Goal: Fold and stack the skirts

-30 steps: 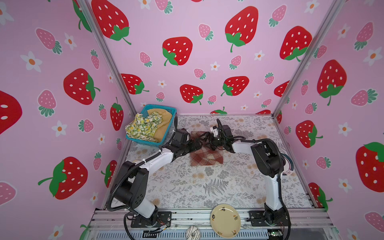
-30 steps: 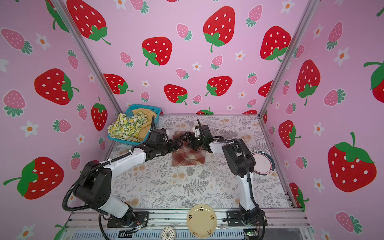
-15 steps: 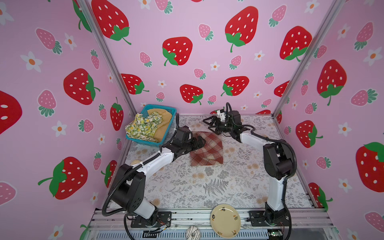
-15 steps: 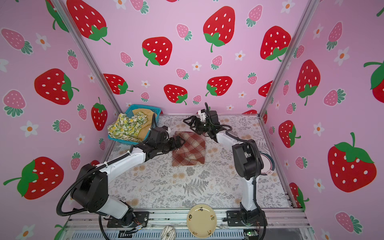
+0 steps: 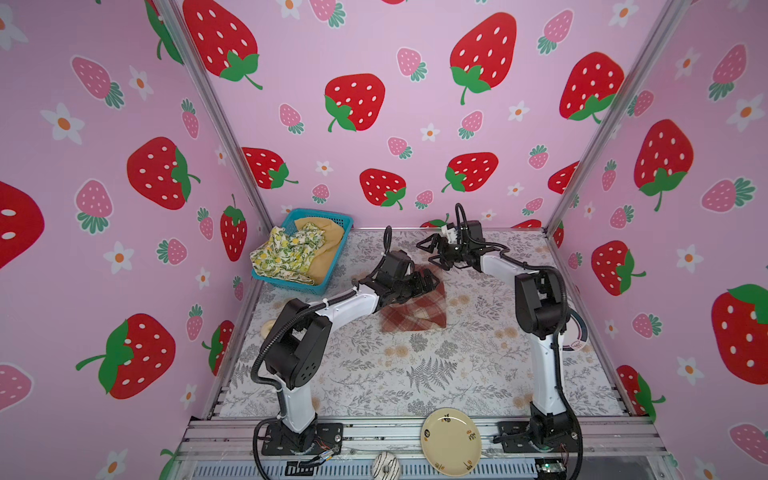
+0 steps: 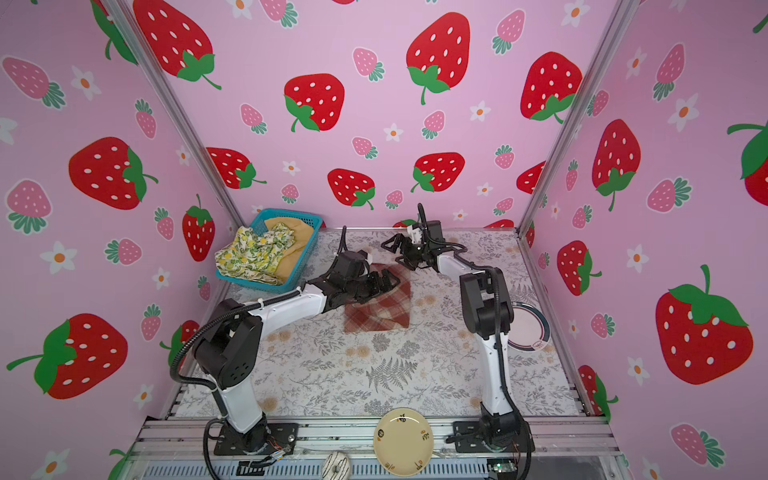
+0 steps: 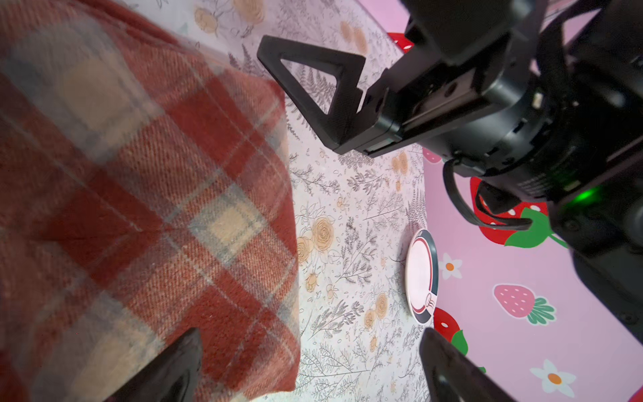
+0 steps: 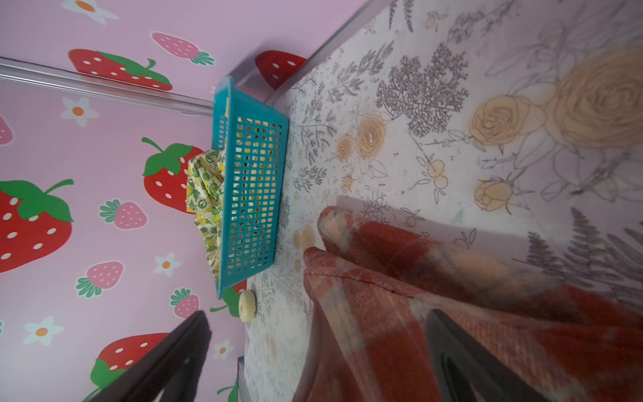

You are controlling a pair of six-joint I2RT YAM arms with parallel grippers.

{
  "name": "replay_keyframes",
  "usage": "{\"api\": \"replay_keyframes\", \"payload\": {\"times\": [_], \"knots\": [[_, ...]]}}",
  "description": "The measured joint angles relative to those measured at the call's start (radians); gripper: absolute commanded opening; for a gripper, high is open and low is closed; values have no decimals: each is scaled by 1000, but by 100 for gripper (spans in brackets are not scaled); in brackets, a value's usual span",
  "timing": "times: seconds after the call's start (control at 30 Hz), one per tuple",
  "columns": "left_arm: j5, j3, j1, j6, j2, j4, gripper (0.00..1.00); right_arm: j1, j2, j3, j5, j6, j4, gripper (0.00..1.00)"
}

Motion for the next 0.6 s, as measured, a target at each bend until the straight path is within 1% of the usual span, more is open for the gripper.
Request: {"api": "replay_keyframes", "payload": {"times": [0.2, 0.4, 0.53, 0.6], "knots": [[-12, -49, 2, -4, 10, 12, 98, 0, 49, 17, -4, -19, -9, 100], [-31, -166, 15, -4, 8, 35, 99, -1, 67, 13, 0, -32, 1, 100], [-27, -217, 39, -16, -8, 87, 99, -1, 64, -60, 13, -42, 61, 100], [-22, -237, 53, -23, -14, 110, 99, -1, 43, -112, 22, -47, 119, 100]]}}
